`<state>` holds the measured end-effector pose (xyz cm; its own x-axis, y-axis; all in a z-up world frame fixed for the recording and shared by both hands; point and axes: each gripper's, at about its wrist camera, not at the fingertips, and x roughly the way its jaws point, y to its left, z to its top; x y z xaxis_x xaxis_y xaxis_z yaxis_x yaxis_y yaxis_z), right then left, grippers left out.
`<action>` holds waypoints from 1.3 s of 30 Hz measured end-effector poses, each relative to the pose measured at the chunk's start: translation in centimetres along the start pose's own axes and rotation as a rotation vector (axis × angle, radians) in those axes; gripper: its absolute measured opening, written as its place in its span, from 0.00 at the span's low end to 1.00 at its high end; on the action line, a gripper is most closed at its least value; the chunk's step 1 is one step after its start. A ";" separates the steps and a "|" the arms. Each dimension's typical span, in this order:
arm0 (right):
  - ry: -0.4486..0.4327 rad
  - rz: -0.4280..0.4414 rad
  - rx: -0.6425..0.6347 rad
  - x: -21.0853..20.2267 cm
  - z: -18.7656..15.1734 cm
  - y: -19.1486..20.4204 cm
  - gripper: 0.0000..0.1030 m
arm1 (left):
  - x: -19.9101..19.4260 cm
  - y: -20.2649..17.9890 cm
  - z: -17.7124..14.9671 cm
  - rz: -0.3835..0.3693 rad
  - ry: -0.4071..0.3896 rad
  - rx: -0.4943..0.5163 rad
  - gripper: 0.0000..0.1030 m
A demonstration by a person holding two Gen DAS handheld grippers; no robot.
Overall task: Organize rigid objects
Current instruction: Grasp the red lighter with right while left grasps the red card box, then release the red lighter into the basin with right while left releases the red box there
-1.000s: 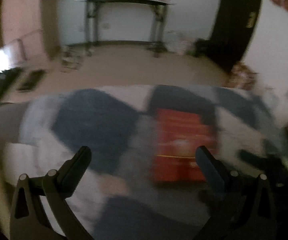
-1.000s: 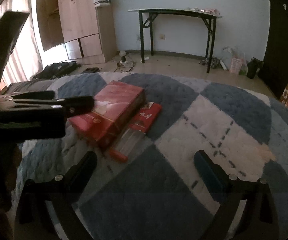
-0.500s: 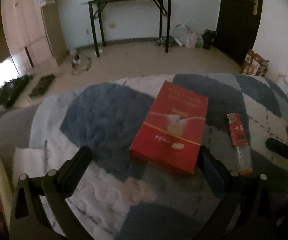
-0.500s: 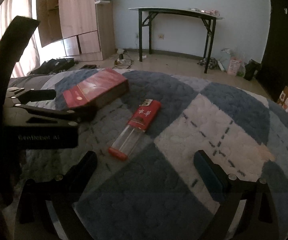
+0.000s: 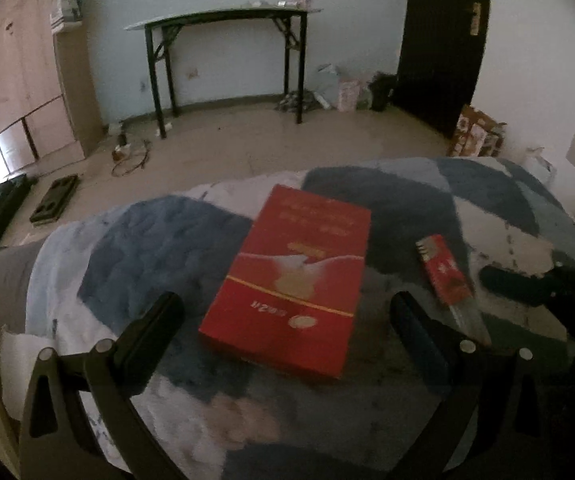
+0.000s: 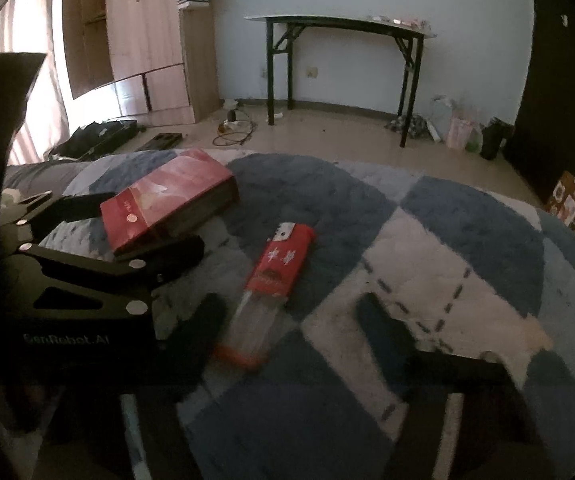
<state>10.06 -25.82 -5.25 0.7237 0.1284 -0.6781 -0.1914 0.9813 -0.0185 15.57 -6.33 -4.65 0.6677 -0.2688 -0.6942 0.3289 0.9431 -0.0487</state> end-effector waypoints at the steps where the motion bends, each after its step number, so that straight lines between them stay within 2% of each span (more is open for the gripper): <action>1: -0.002 0.002 -0.009 -0.1 -0.1 0.0 0.47 | -0.4 -0.1 0.0 -0.005 -0.011 0.006 0.62; 3: -0.013 0.011 -0.028 -0.5 -0.3 0.1 0.28 | -0.5 -0.3 0.1 -0.003 -0.002 0.021 0.61; 4: -0.017 0.006 -0.034 -0.7 -0.5 0.0 0.22 | -0.5 -0.6 -0.1 -0.011 0.001 0.045 0.60; 9: -0.048 0.066 0.000 -1.8 -1.0 -1.2 0.21 | -1.4 -1.4 0.0 -0.022 -0.018 0.082 0.58; 12: -0.080 0.108 0.023 -2.7 -1.3 -1.8 0.21 | -4.3 -1.1 0.4 -0.002 -0.062 0.085 0.57; 15: -0.113 0.165 0.027 -4.7 -1.4 -1.9 0.21 | -10.0 0.5 0.4 0.027 -0.127 0.063 0.57; 18: -0.159 0.226 -0.013 -7.3 -0.9 -0.6 0.21 | -16.7 3.6 -0.4 0.081 -0.185 0.087 0.57; 20: -0.183 0.310 -0.042 -8.9 0.1 1.1 0.21 | -21.4 6.5 -1.6 0.181 -0.206 0.132 0.57; 21: -0.191 0.359 -0.063 -9.5 0.6 2.3 0.21 | -24.0 8.5 -2.5 0.237 -0.209 0.123 0.57; 24: -0.182 0.488 -0.154 -10.2 2.2 6.9 0.21 | -28.5 13.1 -5.6 0.322 -0.193 0.078 0.57; 27: -0.121 0.622 -0.237 -8.7 4.6 12.3 0.21 | -30.6 17.5 -10.0 0.402 -0.159 -0.015 0.57; 29: -0.059 0.696 -0.260 -6.8 6.1 15.7 0.21 | -30.2 20.2 -12.3 0.397 -0.120 -0.080 0.57; 31: 0.019 0.786 -0.272 -4.7 8.0 19.0 0.21 | -29.7 22.4 -13.7 0.373 -0.116 -0.173 0.57; 32: 0.047 0.814 -0.270 -3.8 8.9 20.1 0.21 | -28.8 23.3 -14.3 0.395 -0.077 -0.185 0.57; 34: 0.107 0.848 -0.302 -2.7 10.3 23.0 0.21 | -27.0 23.1 -14.8 0.410 -0.010 -0.118 0.57; 37: 0.179 0.869 -0.346 -1.3 12.0 26.2 0.21 | -25.3 23.4 -15.4 0.354 0.012 -0.153 0.57; 39: 0.246 0.857 -0.363 0.1 12.7 28.3 0.21 | -24.4 23.3 -15.4 0.352 0.030 -0.143 0.57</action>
<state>13.16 3.80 3.45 0.0912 0.7068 -0.7015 -0.8140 0.4588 0.3564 -3.35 25.18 0.03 0.7026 0.0802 -0.7071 -0.0147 0.9951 0.0982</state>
